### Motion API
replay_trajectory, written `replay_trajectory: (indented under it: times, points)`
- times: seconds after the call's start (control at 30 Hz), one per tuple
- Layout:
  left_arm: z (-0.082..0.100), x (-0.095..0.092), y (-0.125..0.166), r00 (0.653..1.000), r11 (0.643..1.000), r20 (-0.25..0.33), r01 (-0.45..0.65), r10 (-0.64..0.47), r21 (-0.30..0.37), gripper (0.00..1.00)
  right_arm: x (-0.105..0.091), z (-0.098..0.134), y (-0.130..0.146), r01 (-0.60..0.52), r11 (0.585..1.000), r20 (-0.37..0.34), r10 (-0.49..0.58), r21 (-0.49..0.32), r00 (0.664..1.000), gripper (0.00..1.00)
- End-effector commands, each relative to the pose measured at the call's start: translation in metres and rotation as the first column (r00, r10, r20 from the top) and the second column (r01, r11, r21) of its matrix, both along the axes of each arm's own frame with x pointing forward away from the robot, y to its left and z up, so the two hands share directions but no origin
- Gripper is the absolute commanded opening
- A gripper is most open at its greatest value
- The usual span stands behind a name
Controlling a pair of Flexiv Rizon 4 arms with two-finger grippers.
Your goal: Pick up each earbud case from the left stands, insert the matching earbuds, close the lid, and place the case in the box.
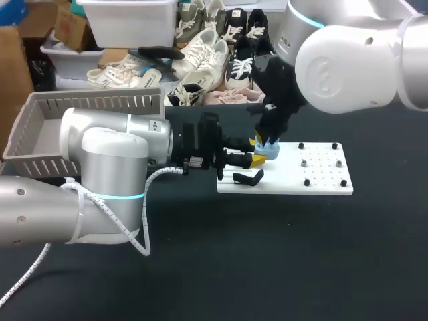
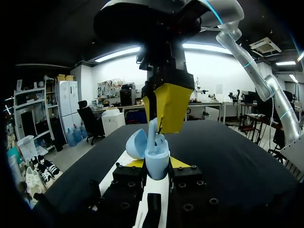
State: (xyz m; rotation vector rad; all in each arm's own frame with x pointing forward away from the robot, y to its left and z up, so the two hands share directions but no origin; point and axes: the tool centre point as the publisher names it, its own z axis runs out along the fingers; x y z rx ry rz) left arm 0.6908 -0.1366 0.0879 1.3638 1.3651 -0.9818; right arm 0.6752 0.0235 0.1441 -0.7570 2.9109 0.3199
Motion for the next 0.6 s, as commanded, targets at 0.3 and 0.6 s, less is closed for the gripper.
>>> replay_trajectory:
  times: [0.3, 0.6]
  points:
    - [-0.0001, -0.0014, -0.0007, 1.0, 1.0, 0.003, -0.006, 0.006, -0.002, 0.0, -0.001, 0.0007, 0.0037, -0.004, 1.0, 0.0, 0.004, -0.002, 1.0, 0.0]
    - [-0.0001, -0.0014, -0.0007, 1.0, 1.0, 0.003, -0.006, 0.006, -0.002, 0.0, 0.0, -0.0023, 0.0065, -0.008, 1.0, -0.007, 0.008, -0.006, 1.0, 0.0]
